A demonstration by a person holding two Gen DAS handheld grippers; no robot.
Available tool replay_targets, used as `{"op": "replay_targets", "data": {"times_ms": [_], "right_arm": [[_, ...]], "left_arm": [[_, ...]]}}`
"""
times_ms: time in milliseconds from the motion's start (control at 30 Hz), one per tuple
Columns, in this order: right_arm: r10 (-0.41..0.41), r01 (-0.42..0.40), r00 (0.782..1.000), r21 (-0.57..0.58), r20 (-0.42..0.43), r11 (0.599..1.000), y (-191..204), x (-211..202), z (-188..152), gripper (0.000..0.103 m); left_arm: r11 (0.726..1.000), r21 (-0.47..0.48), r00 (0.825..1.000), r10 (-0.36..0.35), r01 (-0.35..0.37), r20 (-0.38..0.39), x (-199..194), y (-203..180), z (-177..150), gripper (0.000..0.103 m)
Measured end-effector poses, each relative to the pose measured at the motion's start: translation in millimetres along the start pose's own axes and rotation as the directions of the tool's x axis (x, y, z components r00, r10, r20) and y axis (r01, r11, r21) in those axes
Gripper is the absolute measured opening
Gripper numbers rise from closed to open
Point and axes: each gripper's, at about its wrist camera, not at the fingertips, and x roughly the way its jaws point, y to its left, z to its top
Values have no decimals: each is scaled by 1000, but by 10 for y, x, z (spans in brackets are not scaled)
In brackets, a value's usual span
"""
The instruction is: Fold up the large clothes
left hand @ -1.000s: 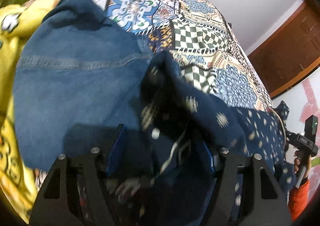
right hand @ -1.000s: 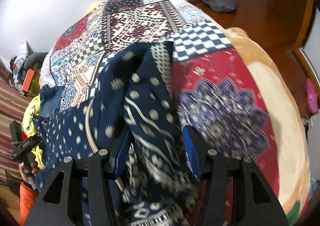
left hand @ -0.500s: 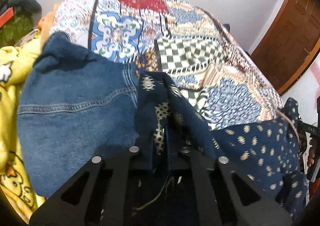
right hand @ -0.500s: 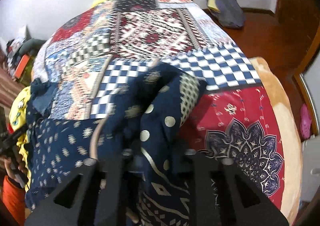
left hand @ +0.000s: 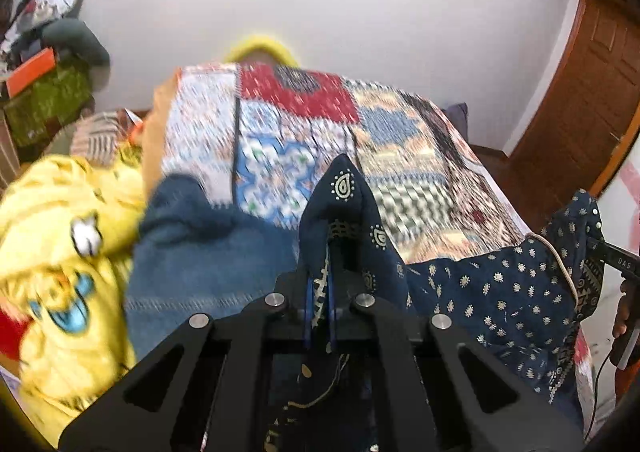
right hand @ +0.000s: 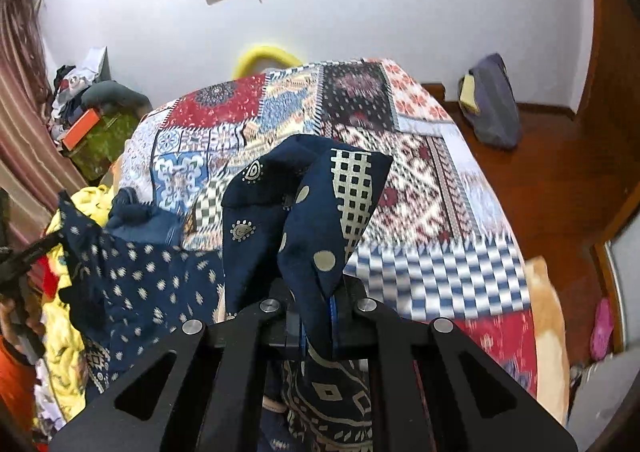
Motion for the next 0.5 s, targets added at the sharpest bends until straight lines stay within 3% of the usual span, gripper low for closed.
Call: {"op": "replay_targets", "data": {"times_ms": [200,333,500], "right_arm": [[-53,54,998,20,-42,998,-36,460,152,7],[-89,94,990,37,-112,995,-179,746,130,7],[-80,90,986,65,-147,994,-376,958,5,8]], "left_arm": [[996,-5,996,84,-84,-24,407,207,169,5],[993,-25,989,115,-118,-95,785,343,55,5],[990,-36,978,127,-135,-167,1143,496,-192,5]]}}
